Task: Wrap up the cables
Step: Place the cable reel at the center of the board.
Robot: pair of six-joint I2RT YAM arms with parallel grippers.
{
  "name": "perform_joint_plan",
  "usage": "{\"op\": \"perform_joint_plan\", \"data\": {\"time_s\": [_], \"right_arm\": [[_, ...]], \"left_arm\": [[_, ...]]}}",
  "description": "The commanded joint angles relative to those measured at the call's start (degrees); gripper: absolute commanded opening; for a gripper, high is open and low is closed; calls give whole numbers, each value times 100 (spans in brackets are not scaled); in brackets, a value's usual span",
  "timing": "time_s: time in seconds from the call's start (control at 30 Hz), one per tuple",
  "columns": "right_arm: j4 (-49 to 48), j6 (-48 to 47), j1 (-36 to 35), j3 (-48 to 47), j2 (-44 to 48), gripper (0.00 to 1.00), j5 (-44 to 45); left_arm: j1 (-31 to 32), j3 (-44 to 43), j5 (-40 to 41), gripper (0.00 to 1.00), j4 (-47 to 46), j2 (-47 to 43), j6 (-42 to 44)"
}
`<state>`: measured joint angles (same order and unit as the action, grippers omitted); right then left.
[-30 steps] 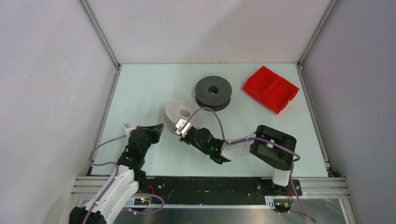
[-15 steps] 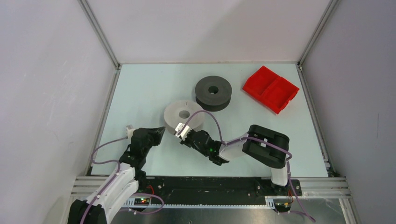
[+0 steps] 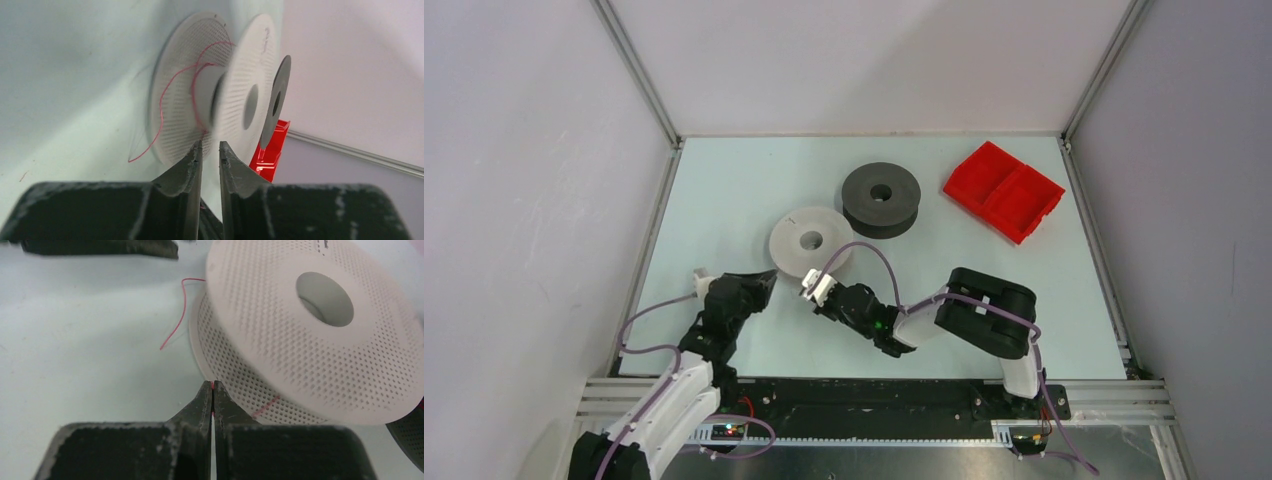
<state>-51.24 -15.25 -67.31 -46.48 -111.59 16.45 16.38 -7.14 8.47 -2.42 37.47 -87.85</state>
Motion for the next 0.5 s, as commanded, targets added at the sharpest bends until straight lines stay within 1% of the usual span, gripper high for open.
{"op": "perform_joint_plan", "data": {"time_s": [0.0,0.1,0.2,0.3,0.47], "right_arm": [[-423,-174,55,105,-142,0,-29],[-555,-292,95,112,-210,0,-92],[-617,-319,124,107,-237,0,-153],[-663,-322,123,104,-240,0,-227],[-674,-325,26,95,-227,0,-238]], "left_arm": [[34,-137,600,22,-60,-199,418],[18,-297,841,24,-34,-112,769],[-90,-408,903,26,-31,44,994],[-228,-455,776,28,-24,174,1157],[-225,-313,523,28,54,367,1099]]}}
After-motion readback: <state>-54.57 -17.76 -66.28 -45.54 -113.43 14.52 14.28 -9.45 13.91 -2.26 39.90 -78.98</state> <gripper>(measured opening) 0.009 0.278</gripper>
